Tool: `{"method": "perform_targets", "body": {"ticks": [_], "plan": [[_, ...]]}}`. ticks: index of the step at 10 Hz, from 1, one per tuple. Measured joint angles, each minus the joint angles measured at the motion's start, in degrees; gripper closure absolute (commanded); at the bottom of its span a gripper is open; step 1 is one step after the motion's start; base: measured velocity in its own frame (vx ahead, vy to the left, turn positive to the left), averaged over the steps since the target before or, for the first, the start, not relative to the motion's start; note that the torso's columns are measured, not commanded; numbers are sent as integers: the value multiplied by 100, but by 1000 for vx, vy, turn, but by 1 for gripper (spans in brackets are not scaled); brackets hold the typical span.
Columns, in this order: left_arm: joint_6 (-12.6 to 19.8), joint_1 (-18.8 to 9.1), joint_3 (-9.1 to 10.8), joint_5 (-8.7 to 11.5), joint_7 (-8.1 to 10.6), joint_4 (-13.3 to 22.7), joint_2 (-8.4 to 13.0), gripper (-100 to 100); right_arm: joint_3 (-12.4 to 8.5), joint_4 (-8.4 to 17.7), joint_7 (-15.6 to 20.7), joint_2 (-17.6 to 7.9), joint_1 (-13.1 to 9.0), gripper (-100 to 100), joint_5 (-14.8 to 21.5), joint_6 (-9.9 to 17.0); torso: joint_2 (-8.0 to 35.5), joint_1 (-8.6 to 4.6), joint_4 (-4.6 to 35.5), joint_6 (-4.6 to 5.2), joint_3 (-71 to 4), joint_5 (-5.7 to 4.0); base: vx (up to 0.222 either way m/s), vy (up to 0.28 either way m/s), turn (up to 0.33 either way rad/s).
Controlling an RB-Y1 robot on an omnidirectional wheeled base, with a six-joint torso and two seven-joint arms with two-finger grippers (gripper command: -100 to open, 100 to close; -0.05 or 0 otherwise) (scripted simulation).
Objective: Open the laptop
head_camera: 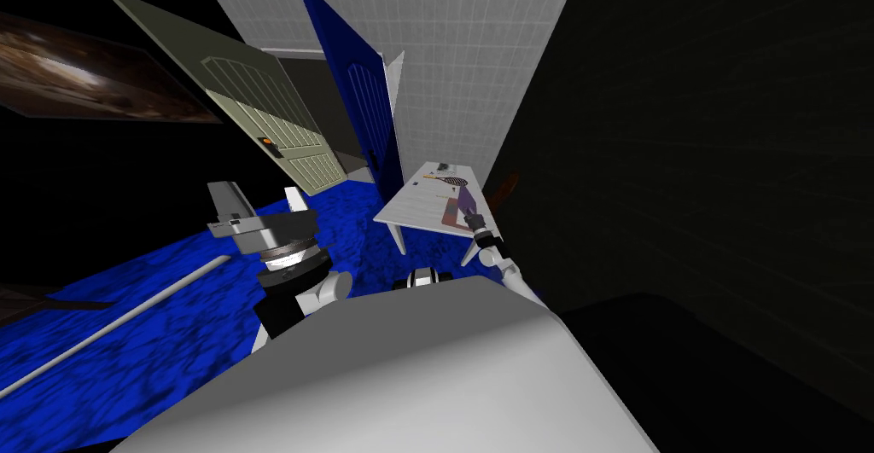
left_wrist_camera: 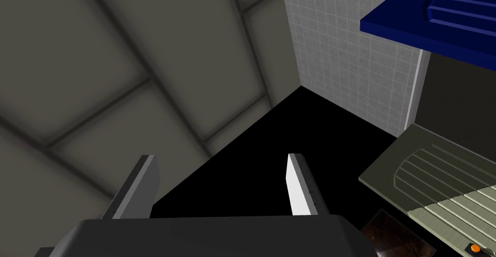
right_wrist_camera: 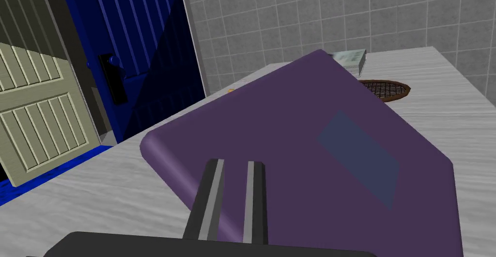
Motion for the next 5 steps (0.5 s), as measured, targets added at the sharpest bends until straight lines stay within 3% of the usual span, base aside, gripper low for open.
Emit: {"method": "perform_targets", "body": {"ticks": [5], "plan": [[0,0,0,0,0,0,0,0,-236,-227,-410,-12,402,-100,-581,-83,1,-2,1,-1,0,-1,32,51,25]]}}
